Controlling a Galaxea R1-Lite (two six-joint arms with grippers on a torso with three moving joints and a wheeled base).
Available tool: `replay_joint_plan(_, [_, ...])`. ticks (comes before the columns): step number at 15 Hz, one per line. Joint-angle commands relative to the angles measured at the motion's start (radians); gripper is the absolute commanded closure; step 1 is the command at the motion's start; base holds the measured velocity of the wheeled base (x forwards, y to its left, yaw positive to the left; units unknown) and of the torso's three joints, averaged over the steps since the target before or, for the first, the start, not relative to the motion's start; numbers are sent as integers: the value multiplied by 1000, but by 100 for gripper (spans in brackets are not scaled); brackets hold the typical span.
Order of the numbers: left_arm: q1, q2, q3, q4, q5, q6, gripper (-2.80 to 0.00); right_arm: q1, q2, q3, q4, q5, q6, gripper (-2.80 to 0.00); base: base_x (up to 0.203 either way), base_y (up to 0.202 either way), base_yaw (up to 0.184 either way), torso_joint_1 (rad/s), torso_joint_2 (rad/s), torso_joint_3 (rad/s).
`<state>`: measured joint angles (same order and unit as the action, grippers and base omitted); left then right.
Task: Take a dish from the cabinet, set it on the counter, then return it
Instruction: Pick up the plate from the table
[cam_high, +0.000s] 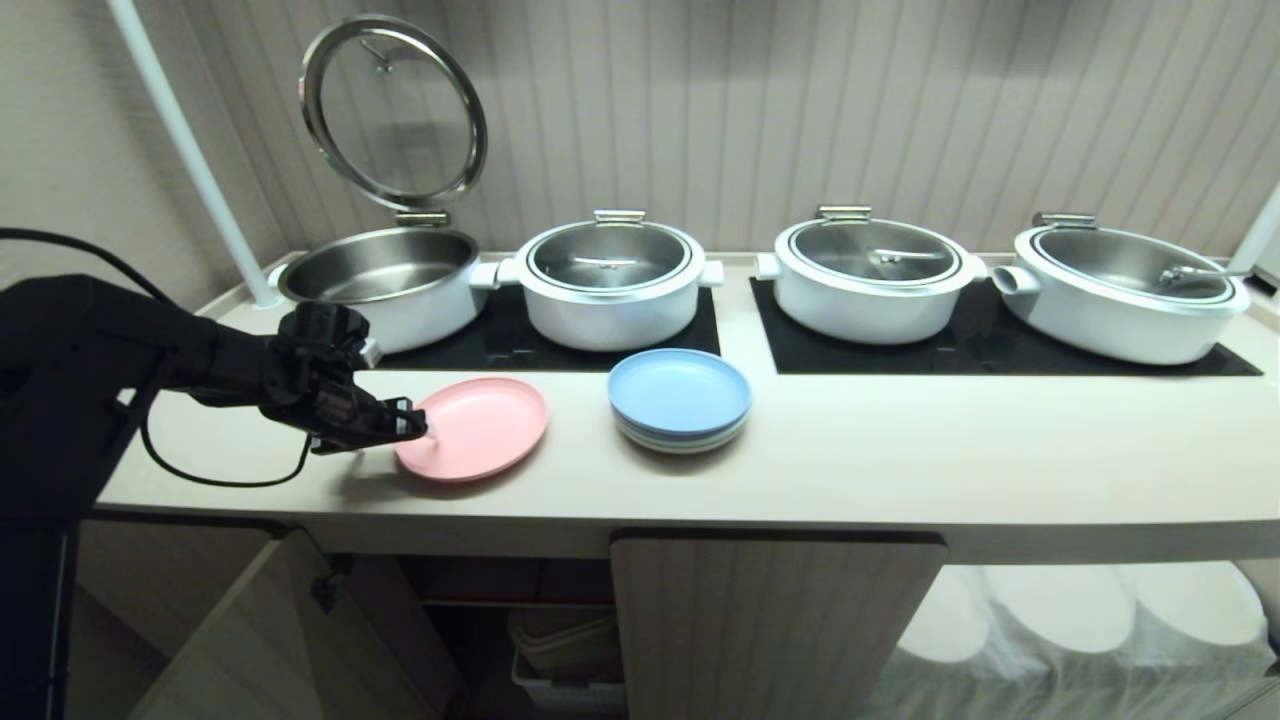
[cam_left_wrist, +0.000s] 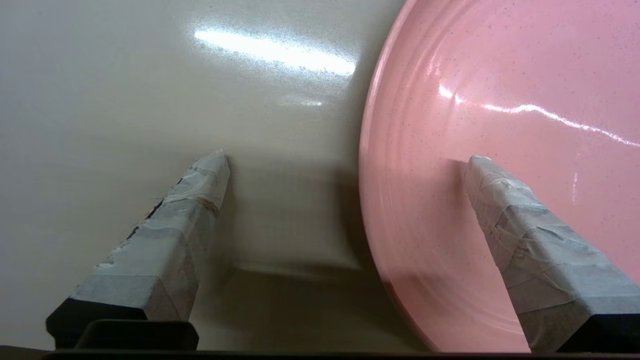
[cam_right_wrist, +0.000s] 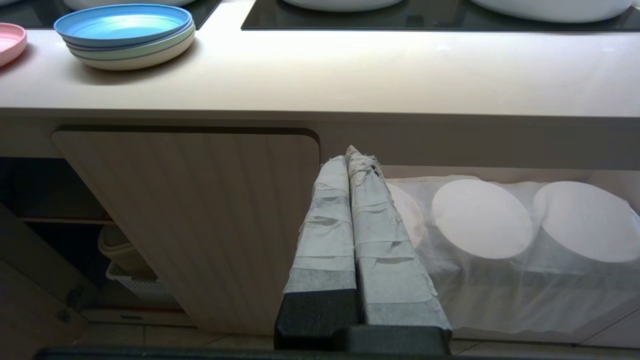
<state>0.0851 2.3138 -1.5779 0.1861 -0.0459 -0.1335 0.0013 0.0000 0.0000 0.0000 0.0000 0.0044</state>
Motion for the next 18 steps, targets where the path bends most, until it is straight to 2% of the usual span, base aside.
replay_joint_plan(1, [1, 2, 0, 1, 0, -2, -280, 0, 0, 0, 0, 0, 0, 0, 0, 0, 0, 0, 0, 0])
replay_joint_plan(6, [-4, 6, 2, 1, -2, -20, -280, 0, 0, 0, 0, 0, 0, 0, 0, 0, 0, 0, 0, 0])
replay_joint_plan(7, [-4, 7, 2, 1, -3, -20, 0, 0, 0, 0, 0, 0, 0, 0, 0, 0, 0, 0, 0, 0])
replay_joint_plan(18, [-2, 21, -1, 1, -1, -21, 0, 0, 0, 0, 0, 0, 1, 0, 0, 0, 0, 0, 0, 0])
